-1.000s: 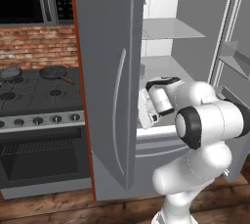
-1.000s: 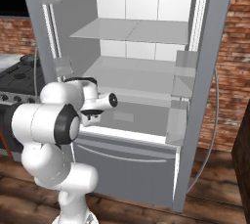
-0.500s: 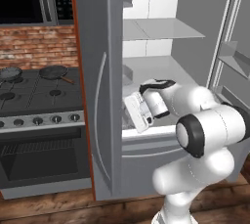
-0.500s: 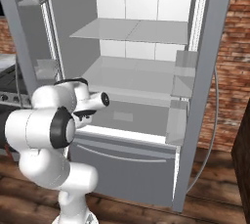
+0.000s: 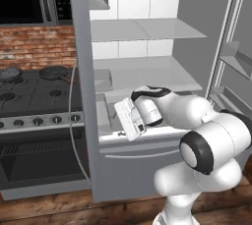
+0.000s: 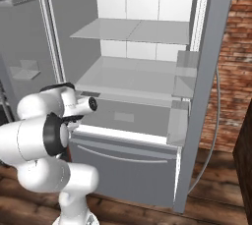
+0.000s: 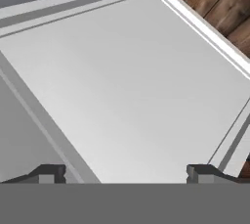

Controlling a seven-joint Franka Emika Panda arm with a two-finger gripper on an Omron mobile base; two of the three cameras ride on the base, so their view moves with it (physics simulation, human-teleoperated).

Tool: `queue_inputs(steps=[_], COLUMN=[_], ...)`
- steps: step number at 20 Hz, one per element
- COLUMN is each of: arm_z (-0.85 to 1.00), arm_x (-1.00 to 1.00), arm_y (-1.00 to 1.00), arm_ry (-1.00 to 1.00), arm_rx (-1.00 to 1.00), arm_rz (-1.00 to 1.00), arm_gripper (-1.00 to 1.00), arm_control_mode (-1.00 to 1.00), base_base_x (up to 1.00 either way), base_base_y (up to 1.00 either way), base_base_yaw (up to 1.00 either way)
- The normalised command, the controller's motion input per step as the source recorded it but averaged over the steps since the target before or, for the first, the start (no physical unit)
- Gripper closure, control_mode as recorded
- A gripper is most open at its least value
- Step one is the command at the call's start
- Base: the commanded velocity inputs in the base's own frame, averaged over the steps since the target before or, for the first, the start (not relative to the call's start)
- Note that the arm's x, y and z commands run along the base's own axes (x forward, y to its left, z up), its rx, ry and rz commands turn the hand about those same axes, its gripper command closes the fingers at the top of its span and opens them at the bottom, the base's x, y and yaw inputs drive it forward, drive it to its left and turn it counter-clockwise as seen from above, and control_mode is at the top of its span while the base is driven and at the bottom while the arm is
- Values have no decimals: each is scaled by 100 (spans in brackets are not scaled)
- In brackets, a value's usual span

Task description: Place one of the steaks on the plate and the other in the bowl. Then place the bowl in the fridge.

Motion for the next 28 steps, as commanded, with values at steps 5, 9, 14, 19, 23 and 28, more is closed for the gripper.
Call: queue_inputs(steps=[5, 9, 14, 19, 23, 28], arm_z=[0, 3, 29, 49, 27, 41], arm_x=[-37, -33, -2, 7, 14, 39], arm_y=[59, 21, -4, -59, -98, -100], arm_ry=[0, 0, -1, -16, -20, -5], arm_rx=[5, 2, -12, -41, -45, -54], arm_rz=[0, 0, 3, 6, 2, 11], arm_gripper=[-100, -100, -100, -100, -100, -100], arm_control_mode=[-100, -100, -100, -100, -100, -100], base_base_x=[0, 0, 0, 0, 0, 0], base_base_y=[0, 0, 0, 0, 0, 0], base_base_yaw=[0, 0, 0, 0, 0, 0])
